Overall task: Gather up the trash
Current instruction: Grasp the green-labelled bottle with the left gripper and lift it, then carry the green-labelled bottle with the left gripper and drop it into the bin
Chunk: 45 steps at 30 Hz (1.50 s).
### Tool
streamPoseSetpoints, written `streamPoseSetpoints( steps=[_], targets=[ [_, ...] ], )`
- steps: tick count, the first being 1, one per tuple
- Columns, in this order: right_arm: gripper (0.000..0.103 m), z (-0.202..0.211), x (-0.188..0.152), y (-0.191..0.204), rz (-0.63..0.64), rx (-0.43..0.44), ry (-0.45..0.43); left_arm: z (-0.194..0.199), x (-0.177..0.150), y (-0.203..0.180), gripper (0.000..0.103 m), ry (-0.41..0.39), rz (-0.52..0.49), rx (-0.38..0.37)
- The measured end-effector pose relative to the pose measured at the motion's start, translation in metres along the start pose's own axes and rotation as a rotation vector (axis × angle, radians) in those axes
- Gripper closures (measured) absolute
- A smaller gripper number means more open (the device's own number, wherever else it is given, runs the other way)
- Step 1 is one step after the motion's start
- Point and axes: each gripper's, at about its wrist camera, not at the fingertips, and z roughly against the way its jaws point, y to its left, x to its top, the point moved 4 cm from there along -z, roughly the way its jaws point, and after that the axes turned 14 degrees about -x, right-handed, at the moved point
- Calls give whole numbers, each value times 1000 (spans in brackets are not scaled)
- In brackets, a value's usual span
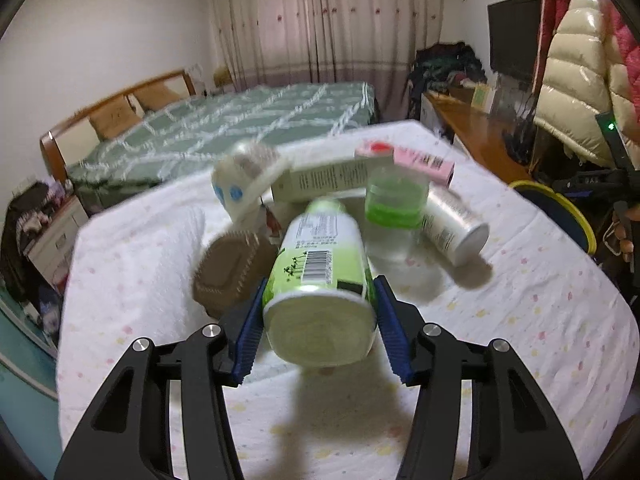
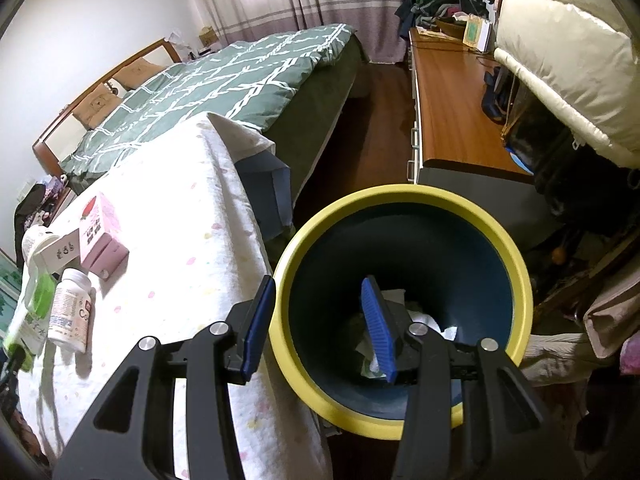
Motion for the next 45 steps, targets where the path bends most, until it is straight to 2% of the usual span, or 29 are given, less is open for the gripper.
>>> streamPoseSetpoints(
  steps=[11,20,27,35,43,45],
  targets=[
    [60,21,-2,-7,2,7,-38,46,30,-13,51,-98,-25,2],
    [60,25,-5,-12,4,25,-46,62,43,-37,51,-107,-49,-26],
    [60,27,-7,-23,-9,37,-49,56,46,-55,51,-88,-69,-41],
    [60,21,-13,-31,-9,53,-37,48,50,-58,51,-113,-72,-5],
    [60,18,-17,-33,-6,79,-32,38,50,-56,51,-87,-41,8],
    [60,19,-17,-35,-5,81,-35,38,53,-59,51,-84,-22,-20]
  ],
)
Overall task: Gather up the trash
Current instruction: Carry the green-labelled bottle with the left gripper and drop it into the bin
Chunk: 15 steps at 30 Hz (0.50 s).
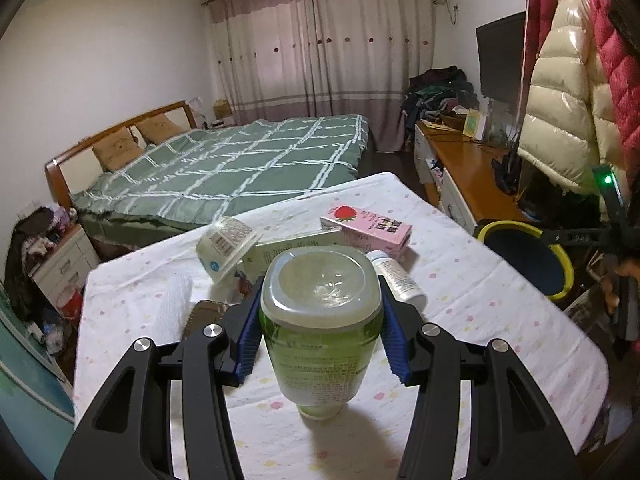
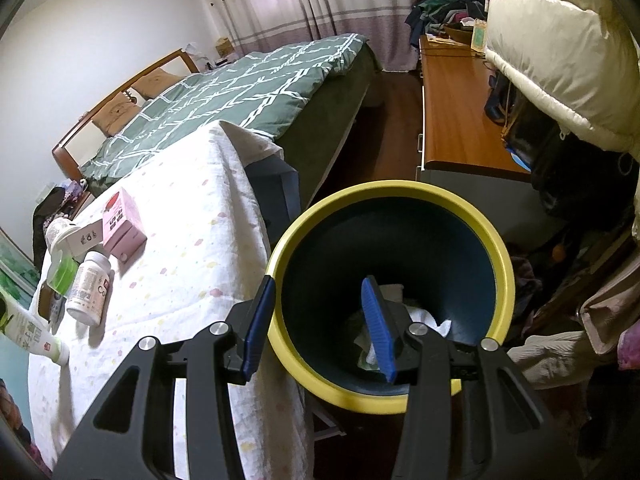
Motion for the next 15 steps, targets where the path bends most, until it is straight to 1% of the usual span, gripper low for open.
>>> streamPoseSetpoints(
  steps=[4,8,12,15],
  targets=[
    [60,8,1,-7,-5,-4,-25,4,14,-17,51,-23,2,-64],
    [60,17,2,-20,-11,-24,-56,-4,39,-54,51,-37,-37,-143],
    [60,25,1,-37,-16,-51,-78,-31,68,-101,51,-35,-81,-229],
    [60,28,-3,-54,-29,-67,-81,-58,84,-138,51,-16,-104,-305]
  ],
)
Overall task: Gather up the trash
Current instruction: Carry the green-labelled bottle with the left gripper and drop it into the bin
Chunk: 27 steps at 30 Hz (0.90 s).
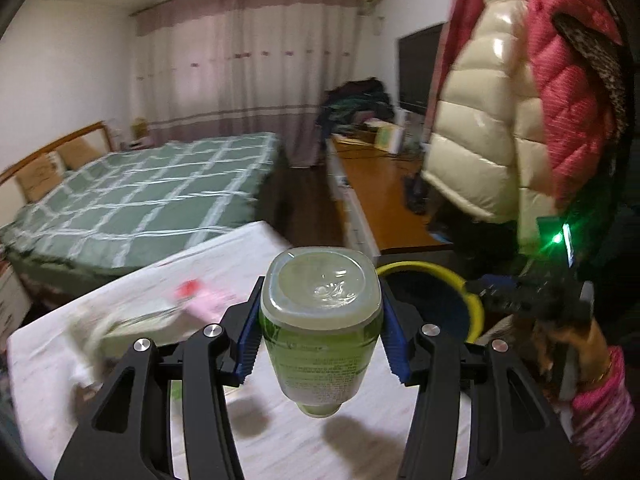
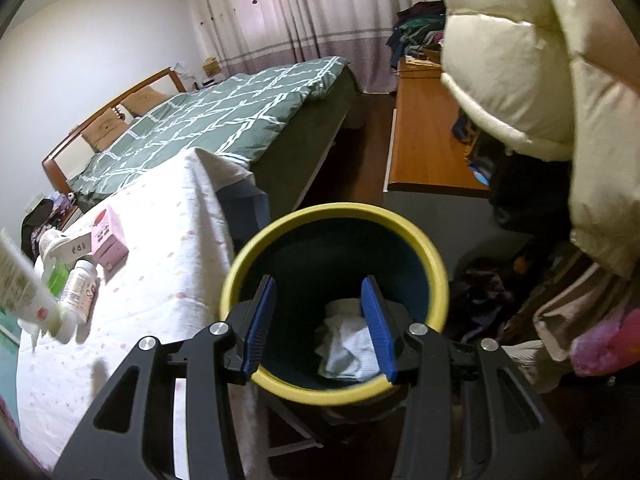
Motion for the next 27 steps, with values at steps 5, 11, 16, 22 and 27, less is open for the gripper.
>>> streamPoseSetpoints(
  steps=[5,11,16,22,27],
  targets=[
    [60,-5,-8,-27,-19,-19,19,-77,19,-45,51,45,-41,-94],
    [60,-11,-17,-48,-32,-33,43,-161,16,-70,51,130,-42,-116],
    [60,-15,-21,-57,-37,-36,54,-218,2,-81,51,199,-22,-130],
    [60,-18,-25,-55,-33,-41,65,-250,-15,-83,51,269,-2,-117],
    [60,-17,-25,-52,-30,-54,66,-248,-25,-79,43,285,5,-104]
  ],
)
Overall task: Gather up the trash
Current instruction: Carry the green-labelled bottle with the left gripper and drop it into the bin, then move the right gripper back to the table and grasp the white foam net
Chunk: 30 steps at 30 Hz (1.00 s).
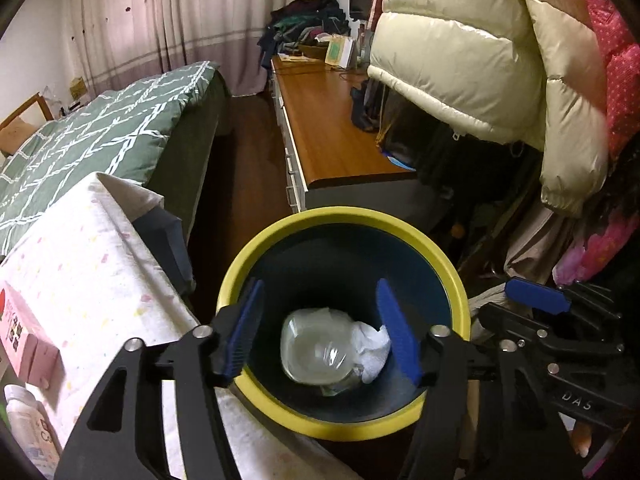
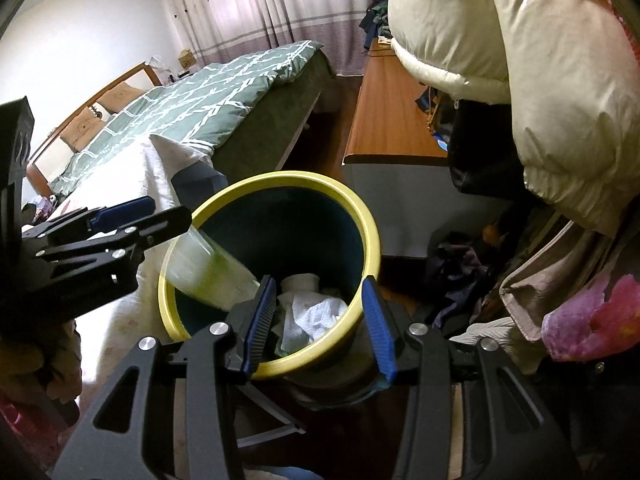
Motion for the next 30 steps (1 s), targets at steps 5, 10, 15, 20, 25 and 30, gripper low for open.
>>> streamPoseSetpoints(
  steps=[5,10,15,20,25,30],
  targets=[
    [60,4,-2,6,14,-3,-4,35,-6,6,43,-41,14,-11],
    [60,6,-3,17,30,2,-2,100,-20,27,39,-123,39,13],
    [60,6,-3,44,68,21,1,183,-55,64,33,-217,79,94],
    [60,12,0,83,116,51,-2,269,-110,117,29,-298,146,235],
    [60,22,2,133,180,94,-9,341,-171,177,25,-371,233,414],
    [60,40,-3,197,270,150,-27,400,-224,227,25,-431,354,540]
  ],
)
